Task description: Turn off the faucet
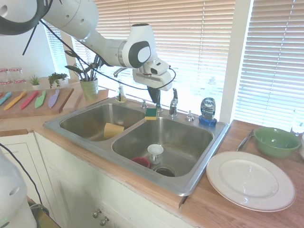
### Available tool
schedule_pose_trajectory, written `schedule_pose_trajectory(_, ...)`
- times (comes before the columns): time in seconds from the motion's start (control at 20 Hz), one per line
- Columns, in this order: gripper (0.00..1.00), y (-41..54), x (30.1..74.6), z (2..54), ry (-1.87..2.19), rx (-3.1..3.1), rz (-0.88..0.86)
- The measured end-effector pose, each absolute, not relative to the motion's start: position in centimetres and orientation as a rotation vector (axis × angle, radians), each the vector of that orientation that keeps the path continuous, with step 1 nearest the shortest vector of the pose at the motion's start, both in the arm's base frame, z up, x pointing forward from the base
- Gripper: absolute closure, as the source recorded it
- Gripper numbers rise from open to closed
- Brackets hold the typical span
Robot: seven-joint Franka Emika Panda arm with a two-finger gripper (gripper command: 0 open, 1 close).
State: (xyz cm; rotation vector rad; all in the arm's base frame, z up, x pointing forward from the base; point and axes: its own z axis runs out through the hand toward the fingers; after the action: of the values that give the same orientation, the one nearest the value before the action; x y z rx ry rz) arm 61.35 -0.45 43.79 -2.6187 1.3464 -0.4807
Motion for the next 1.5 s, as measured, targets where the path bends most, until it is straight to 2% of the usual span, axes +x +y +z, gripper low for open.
schedule_pose_trajectory(0.2,1.00,-0.6,64.8,44.3,1.335,-2.545,-0.572)
schedule_pose_trajectory(0.45,1.00,-1.4,67.8,47.4,1.327,-2.492,-0.670)
schedule_pose_trajectory(0.6,1.00,-2.1,69.2,48.3,1.337,-2.484,-0.686)
schedule_pose_trajectory(0.85,1.00,-2.0,71.8,46.8,1.340,-2.496,-0.669)
schedule_pose_trajectory(1.2,1.00,-2.0,73.1,45.1,1.359,-2.510,-0.616)
schedule_pose_trajectory(1.5,1.00,-1.9,72.4,43.8,1.392,-2.580,-0.441)
